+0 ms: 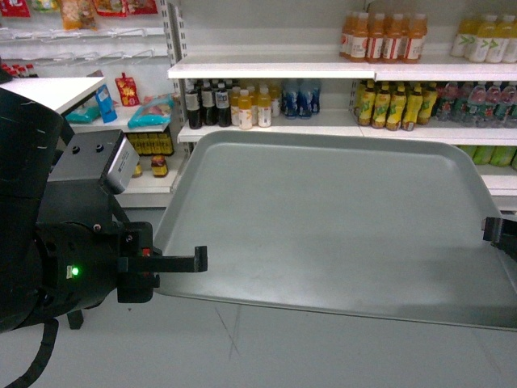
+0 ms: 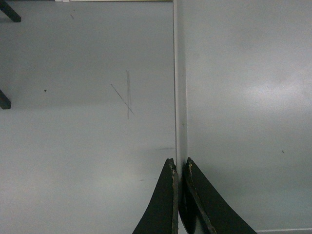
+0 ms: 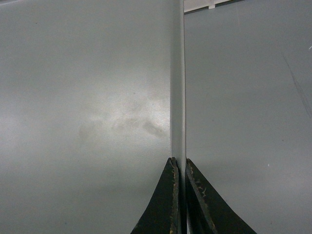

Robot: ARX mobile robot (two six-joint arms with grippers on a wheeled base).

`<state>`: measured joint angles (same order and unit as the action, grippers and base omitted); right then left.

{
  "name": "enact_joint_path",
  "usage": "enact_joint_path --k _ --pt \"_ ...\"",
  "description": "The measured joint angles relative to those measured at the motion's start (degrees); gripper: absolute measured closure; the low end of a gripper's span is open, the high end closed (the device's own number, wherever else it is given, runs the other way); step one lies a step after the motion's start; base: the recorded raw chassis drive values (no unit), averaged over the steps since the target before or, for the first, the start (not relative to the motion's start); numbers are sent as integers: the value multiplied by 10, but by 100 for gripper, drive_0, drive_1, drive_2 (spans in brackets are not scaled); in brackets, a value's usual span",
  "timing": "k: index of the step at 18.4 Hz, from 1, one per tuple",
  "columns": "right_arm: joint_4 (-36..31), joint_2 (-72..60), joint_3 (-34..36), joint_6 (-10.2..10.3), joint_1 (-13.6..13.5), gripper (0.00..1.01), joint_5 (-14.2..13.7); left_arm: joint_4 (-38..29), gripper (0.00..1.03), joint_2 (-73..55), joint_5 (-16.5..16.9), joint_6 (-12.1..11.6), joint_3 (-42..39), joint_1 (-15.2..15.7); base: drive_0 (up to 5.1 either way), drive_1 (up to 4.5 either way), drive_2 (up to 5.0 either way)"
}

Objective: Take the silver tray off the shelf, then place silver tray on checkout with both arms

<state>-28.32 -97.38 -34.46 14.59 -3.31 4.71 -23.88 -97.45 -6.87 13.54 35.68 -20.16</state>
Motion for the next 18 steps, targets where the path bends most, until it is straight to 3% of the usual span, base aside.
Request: enact_joint_path --k 15,18 --pt "-3 0 0 0 -1 99 1 2 100 0 3 0 0 2 -1 -431 429" --pt "-3 0 0 0 -1 99 3 1 100 0 3 0 0 3 -503 243 243"
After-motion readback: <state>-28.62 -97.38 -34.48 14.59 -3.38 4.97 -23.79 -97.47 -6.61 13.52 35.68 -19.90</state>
